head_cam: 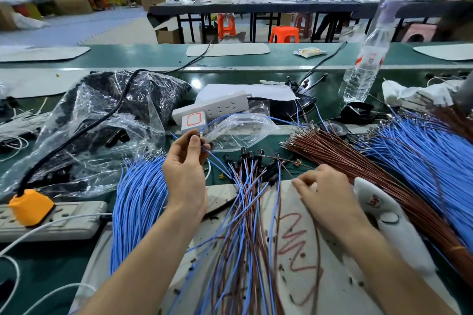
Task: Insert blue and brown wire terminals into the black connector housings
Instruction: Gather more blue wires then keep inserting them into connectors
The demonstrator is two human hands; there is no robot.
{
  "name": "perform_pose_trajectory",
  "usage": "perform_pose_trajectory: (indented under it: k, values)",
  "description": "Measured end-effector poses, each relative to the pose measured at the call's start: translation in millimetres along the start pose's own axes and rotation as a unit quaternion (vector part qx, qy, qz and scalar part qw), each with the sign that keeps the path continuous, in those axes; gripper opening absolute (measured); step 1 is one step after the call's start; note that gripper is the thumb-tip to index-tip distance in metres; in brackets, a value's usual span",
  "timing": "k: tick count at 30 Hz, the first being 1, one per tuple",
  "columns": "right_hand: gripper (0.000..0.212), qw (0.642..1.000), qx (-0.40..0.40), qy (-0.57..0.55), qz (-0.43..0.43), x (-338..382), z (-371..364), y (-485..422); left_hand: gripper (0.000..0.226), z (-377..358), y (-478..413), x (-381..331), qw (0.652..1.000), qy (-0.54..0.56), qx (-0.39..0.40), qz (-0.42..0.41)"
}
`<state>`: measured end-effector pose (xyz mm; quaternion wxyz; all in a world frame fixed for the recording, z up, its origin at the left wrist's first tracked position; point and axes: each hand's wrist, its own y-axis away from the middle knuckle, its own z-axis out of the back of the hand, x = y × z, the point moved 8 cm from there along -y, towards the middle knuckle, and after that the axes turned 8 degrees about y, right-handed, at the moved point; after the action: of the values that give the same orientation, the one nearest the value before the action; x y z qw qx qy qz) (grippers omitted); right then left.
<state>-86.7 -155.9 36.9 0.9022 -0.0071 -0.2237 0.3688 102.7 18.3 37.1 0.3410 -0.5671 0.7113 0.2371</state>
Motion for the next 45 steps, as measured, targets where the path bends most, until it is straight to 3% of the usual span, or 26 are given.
perform_pose_trajectory:
  k: [3,12,15,19,22,25,27,33,36,42,44,45]
  values:
    - [0.035,0.998,-0.052,-0.012,-0.021,-6,5,-4,0.013,-1,1,1,1.0,-0.014,0.008,0.004]
    - [0.041,0.997,0.023,0.04,-0.066,-11,-11,-11,0.016,-9,10,7,0.998,-0.04,0.041,0.04]
    - [0.037,0.998,-0.002,0.024,-0.061,-11,-9,-10,0.016,-10,12,8,0.996,-0.048,0.059,0.045]
    - [0.041,0.987,-0.156,-0.041,0.003,5,16,-2,0.023,-19,16,8,0.991,-0.079,0.105,0.03]
    - [0.042,0.964,-0.234,-0.099,0.079,21,34,6,0.036,-35,25,7,0.968,-0.148,0.201,0.007]
    - [0.04,0.947,-0.25,-0.137,0.147,29,42,13,0.051,-53,46,17,0.935,-0.165,0.313,0.035]
    - [0.038,0.943,-0.24,-0.149,0.178,34,43,16,0.052,-60,56,25,0.927,-0.144,0.342,0.057]
    - [0.028,0.931,-0.264,-0.151,0.203,38,48,22,0.038,-59,55,31,0.943,-0.029,0.301,0.139]
    - [0.015,0.925,-0.307,-0.142,0.176,33,55,24,0.023,-57,53,28,0.939,-0.075,0.313,0.121]
    - [0.016,0.92,-0.374,-0.112,0.038,-5,109,19,0.021,-53,54,33,0.925,-0.133,0.338,0.113]
    - [0.017,0.941,-0.322,-0.103,-0.006,-27,121,7,0.021,-52,52,34,0.926,-0.126,0.338,0.114]
    - [0.023,0.961,-0.259,-0.093,-0.035,-40,121,-2,0.021,-51,51,34,0.927,-0.123,0.335,0.113]
